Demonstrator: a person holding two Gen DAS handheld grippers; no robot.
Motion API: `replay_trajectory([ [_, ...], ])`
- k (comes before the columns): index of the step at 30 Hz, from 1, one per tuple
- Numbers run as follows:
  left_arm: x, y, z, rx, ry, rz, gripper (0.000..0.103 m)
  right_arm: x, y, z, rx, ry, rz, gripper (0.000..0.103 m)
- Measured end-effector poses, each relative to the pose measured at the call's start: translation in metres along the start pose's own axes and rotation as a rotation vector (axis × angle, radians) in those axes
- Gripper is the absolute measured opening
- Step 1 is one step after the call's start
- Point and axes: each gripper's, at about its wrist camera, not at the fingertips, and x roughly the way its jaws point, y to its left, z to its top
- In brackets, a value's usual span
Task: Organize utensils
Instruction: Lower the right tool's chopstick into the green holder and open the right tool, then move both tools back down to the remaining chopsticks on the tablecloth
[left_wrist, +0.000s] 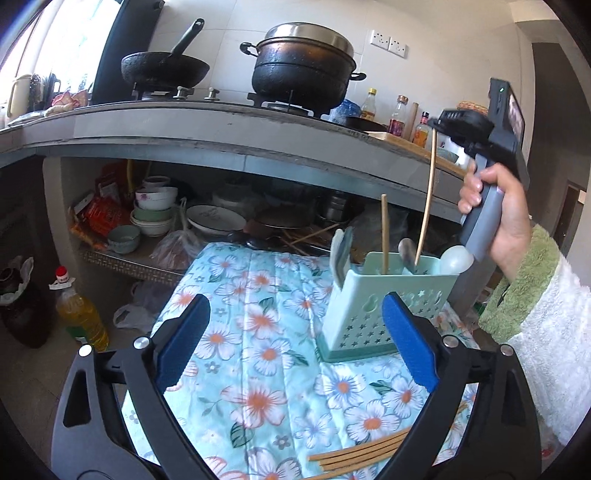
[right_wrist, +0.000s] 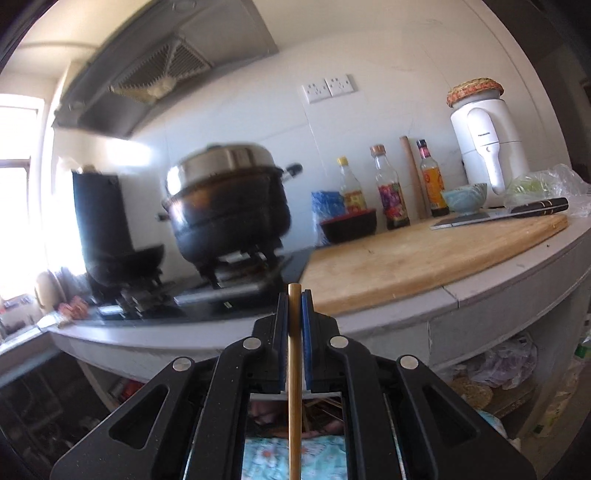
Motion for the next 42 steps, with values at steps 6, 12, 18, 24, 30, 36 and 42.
replay_trajectory([
  [6, 0.001, 0.005, 0.002, -0.013, -0.002, 0.006, 0.090, -0.003, -0.011, -0.039, -0.030, 0.086, -0.018, 0.008],
  [12, 0.009, -0.001, -0.003, -0.006, 0.014, -0.028, 0.090, -0.046, -0.032, -0.052, 0.000, 0.124, 0.025, 0.038],
  [18, 0.017, -0.011, -0.009, 0.008, 0.033, -0.060, 0.090, -0.109, -0.054, -0.045, 0.045, 0.112, 0.071, 0.043],
  [24, 0.021, -0.024, -0.020, 0.041, 0.057, -0.114, 0.090, -0.172, -0.087, -0.061, 0.107, 0.181, 0.068, 0.046],
  [30, 0.029, -0.048, -0.041, 0.118, 0.115, -0.193, 0.090, -0.196, -0.120, -0.139, 0.142, 0.494, -0.106, 0.047],
  [36, 0.033, -0.089, -0.072, 0.273, 0.176, -0.269, 0.090, -0.225, -0.164, -0.218, 0.388, 0.687, -0.249, 0.047],
  [42, 0.029, -0.144, -0.118, 0.592, 0.241, -0.307, 0.086, -0.231, -0.176, -0.231, 0.457, 0.717, -0.268, 0.047],
])
